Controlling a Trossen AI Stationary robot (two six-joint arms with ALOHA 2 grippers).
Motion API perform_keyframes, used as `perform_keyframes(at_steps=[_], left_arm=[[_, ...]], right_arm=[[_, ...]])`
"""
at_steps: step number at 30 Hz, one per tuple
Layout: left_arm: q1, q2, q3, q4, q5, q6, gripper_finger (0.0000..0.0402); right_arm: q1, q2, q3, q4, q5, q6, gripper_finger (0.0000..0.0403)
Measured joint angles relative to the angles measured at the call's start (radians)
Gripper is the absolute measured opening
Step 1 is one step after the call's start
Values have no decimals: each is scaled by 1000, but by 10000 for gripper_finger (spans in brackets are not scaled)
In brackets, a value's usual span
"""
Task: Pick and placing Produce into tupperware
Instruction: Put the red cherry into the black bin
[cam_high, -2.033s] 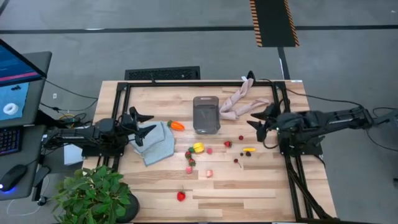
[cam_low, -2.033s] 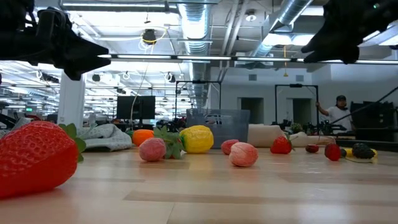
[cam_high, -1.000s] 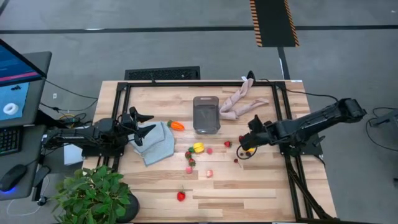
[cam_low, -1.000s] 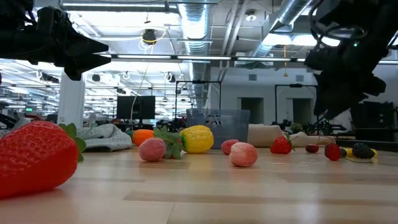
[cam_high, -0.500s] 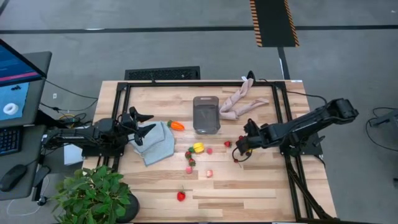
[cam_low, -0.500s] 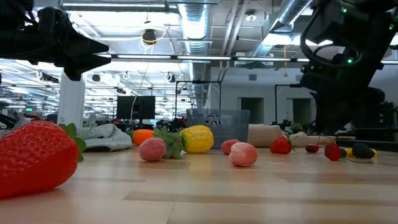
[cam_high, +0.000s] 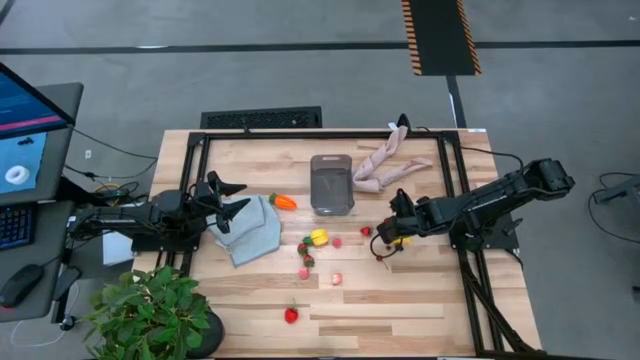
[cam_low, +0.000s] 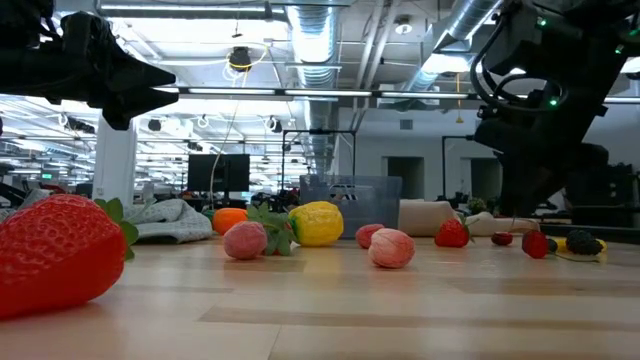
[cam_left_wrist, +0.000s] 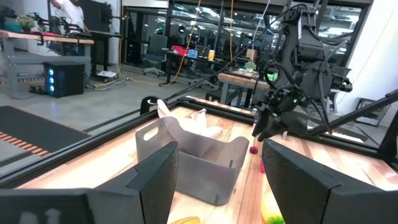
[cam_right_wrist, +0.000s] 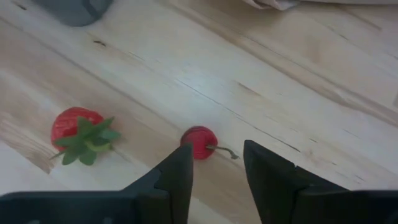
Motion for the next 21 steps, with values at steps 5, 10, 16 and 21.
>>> perform_keyframes(at_steps=[5,10,16,21], left_arm=[[0,0,0,0,0,-5,222],[0,0,0,0,0,-7,222],[0,0,0,0,0,-8,222],[0,0,0,0,0,-9,222]], right_arm=[[-2,0,0,19,0,-10,129],[-1,-1,0,19,-5,-10,112],[0,-1,0,19,-28,-8,107],[0,-1,0,19,-48,-8,107]])
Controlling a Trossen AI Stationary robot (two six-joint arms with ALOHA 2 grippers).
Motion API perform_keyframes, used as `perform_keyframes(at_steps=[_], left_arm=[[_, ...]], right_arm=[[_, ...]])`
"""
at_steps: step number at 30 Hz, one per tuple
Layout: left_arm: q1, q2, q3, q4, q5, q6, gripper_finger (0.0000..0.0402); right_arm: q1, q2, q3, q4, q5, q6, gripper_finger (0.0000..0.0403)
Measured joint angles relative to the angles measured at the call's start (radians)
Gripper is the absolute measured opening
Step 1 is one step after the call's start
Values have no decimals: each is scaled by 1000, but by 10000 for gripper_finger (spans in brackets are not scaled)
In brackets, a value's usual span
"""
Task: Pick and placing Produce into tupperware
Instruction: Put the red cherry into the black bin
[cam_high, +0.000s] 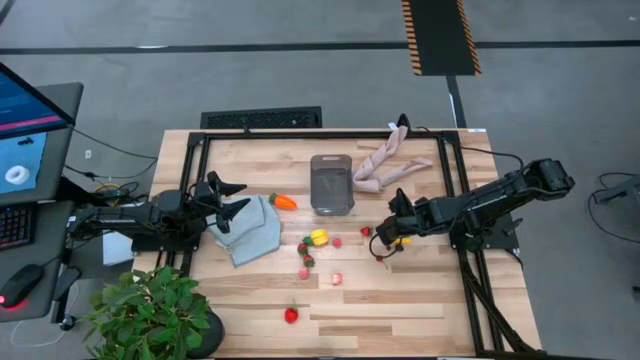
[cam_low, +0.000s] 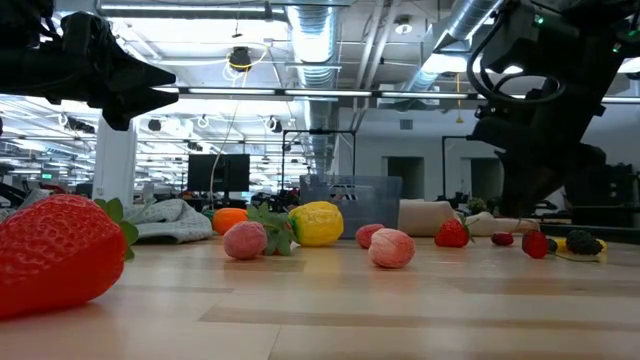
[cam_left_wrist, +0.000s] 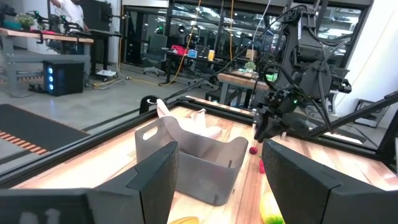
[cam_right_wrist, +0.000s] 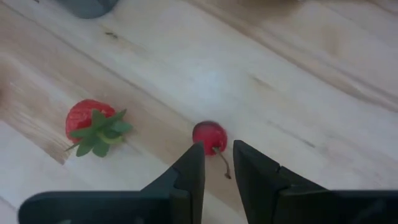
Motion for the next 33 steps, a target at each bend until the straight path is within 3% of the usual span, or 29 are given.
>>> perform_keyframes(at_steps=[16,27,33], left_arm=[[0,0,0,0,0,-7,222],[0,0,0,0,1,-7,222],[0,0,0,0,1,-7,222]], right_arm=[[1,0,0,-1,-58,0,104],[1,0,0,-1,-60,1,18],[1,0,0,0,-60,1,31]])
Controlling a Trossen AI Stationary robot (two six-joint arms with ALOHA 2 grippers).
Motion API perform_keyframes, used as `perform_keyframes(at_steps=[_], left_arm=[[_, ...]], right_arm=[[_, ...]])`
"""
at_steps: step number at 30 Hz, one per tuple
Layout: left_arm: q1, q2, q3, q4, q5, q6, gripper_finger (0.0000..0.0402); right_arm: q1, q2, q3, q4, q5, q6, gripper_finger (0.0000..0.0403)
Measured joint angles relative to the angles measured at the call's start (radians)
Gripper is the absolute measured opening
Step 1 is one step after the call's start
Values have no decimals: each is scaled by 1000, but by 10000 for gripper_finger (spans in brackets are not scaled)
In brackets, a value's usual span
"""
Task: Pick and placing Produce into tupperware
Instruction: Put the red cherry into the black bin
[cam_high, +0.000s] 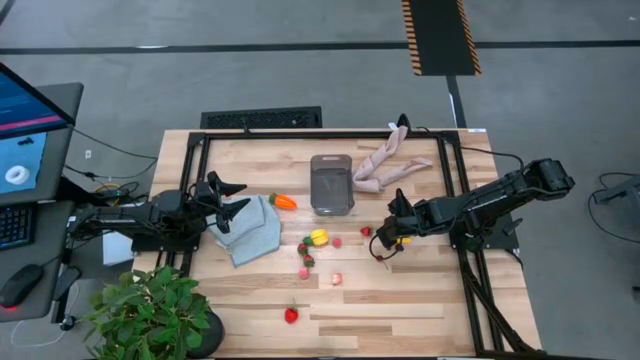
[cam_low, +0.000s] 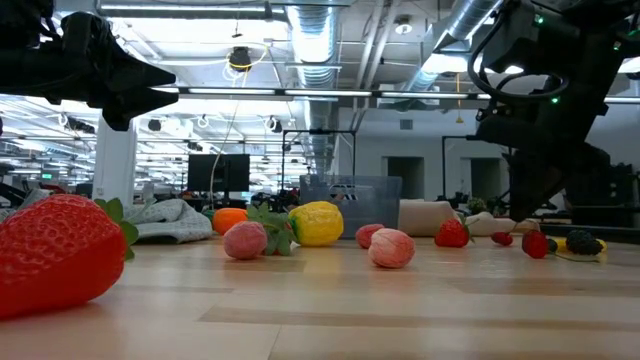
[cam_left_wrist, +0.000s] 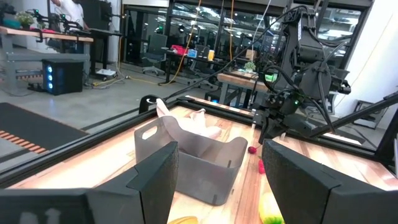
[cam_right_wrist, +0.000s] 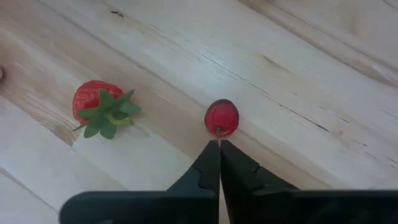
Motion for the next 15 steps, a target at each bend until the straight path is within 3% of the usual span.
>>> perform_keyframes(at_steps=[8,15], left_arm=[[0,0,0,0,0,0,222],[0,0,0,0,-1,0,222]], right_arm=[[0,0,0,19,33,-18,11],[-9,0,21,92,61,-79,30]])
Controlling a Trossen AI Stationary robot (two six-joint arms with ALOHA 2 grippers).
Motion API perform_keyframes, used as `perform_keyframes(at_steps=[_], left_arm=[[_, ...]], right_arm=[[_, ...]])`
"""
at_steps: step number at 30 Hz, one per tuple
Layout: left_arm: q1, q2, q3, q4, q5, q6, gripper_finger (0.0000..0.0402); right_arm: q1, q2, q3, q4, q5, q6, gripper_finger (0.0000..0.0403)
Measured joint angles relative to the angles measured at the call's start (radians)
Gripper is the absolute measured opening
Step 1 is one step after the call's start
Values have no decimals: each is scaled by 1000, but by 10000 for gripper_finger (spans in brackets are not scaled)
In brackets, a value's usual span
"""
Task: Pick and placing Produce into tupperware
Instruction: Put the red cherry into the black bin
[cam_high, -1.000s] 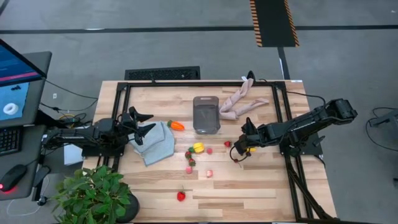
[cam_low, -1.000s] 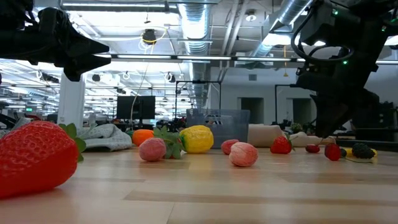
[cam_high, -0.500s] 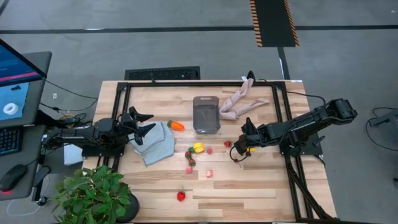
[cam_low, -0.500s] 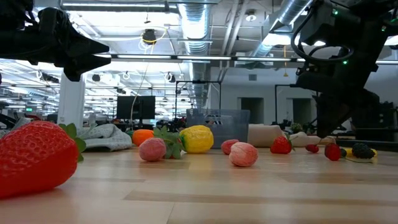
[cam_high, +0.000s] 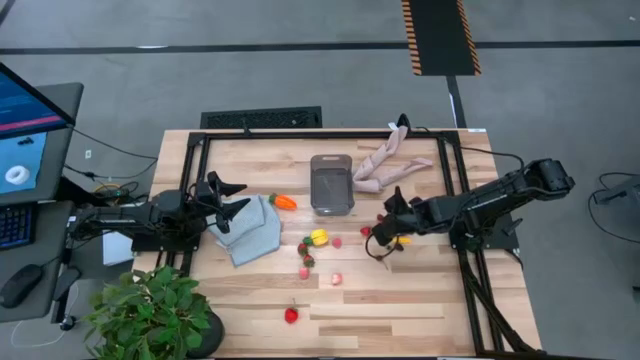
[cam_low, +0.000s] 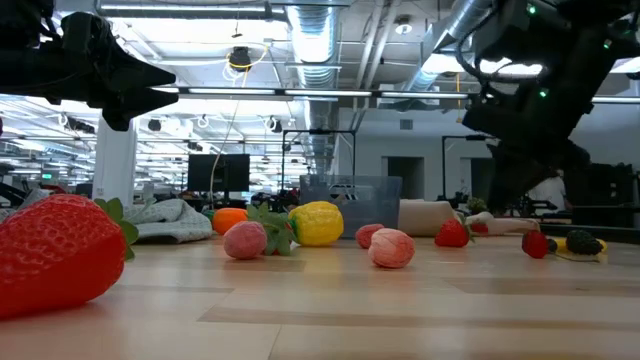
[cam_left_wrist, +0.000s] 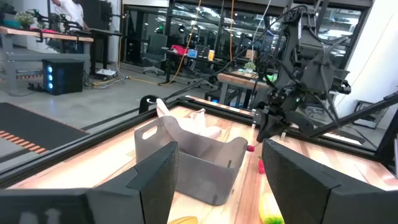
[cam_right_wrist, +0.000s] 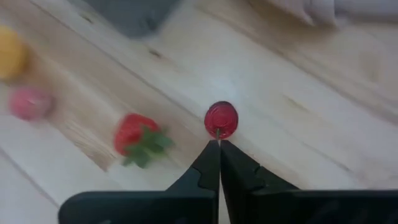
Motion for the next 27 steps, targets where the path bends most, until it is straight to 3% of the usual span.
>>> perform_keyframes(at_steps=[6,12,21,27], left_arm=[[0,0,0,0,0,0,222],[0,0,0,0,-1,0,222],[0,0,0,0,-2,1,222],[0,0,0,0,-2,9,222]], right_arm=[[0,0,90,22,65,-126,10],[-9,-1,188,25,103,-229,32],[-119,-1,219,177,80,-433,11],[-216,8,219,248,14,-494,38]])
